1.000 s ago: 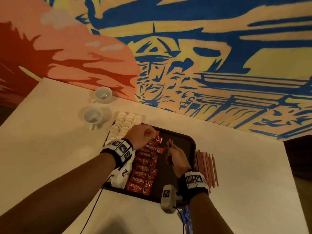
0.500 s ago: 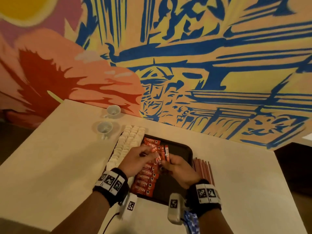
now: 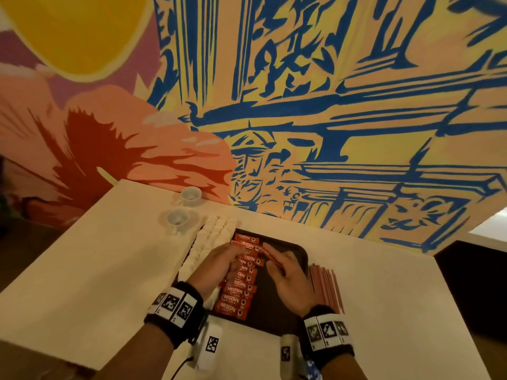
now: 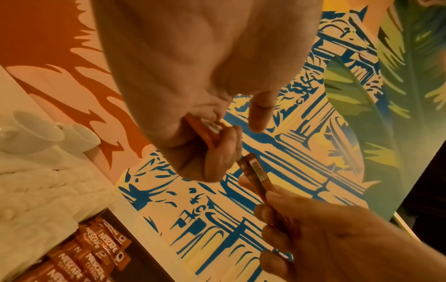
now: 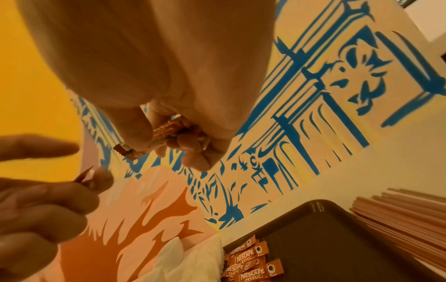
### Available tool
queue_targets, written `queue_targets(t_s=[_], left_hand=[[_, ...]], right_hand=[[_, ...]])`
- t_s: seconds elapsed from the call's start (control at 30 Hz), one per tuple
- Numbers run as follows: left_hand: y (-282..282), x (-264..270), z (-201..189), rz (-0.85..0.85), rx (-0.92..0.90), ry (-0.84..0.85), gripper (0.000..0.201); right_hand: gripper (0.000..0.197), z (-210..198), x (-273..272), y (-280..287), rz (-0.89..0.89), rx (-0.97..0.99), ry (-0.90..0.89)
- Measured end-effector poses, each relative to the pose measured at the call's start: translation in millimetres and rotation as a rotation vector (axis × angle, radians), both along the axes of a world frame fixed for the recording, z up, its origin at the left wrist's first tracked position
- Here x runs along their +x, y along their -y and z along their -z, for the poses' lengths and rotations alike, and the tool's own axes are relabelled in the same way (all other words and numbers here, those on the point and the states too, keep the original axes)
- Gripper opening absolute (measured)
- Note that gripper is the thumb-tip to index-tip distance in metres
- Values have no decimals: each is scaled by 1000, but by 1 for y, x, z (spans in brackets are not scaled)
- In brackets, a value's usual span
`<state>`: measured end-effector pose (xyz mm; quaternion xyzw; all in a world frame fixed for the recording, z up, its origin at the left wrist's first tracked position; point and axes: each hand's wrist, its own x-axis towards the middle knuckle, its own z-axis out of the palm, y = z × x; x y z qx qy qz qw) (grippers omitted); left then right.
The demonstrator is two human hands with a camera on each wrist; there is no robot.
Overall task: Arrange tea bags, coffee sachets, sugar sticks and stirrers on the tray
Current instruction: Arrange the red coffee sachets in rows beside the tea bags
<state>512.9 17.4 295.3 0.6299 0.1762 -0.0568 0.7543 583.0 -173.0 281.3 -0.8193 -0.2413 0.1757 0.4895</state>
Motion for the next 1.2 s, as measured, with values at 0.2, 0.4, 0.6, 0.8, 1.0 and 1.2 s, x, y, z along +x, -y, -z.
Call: queue_targets(t_s=[0.2, 0.4, 0.6, 0.8, 1.0, 1.2], left_hand=[[18, -5, -7, 3, 47, 37, 30], [13, -5, -2, 6, 104, 53, 17], [5, -2, 1, 26, 169, 83, 17], [-24, 8, 6, -108, 133, -40, 27], [-84, 16, 33, -201, 504, -95, 37], [-111, 25, 59, -84, 709, -95, 23]], right_hand=[[41, -18, -13, -1, -48, 68, -136], [43, -24, -12, 13, -20, 102, -123], [22, -22, 3, 27, 205, 312, -415], [22, 8, 30, 31, 361, 453, -657], [17, 61, 54, 17, 553, 249, -696], [15, 117, 72, -7, 577, -3, -618]])
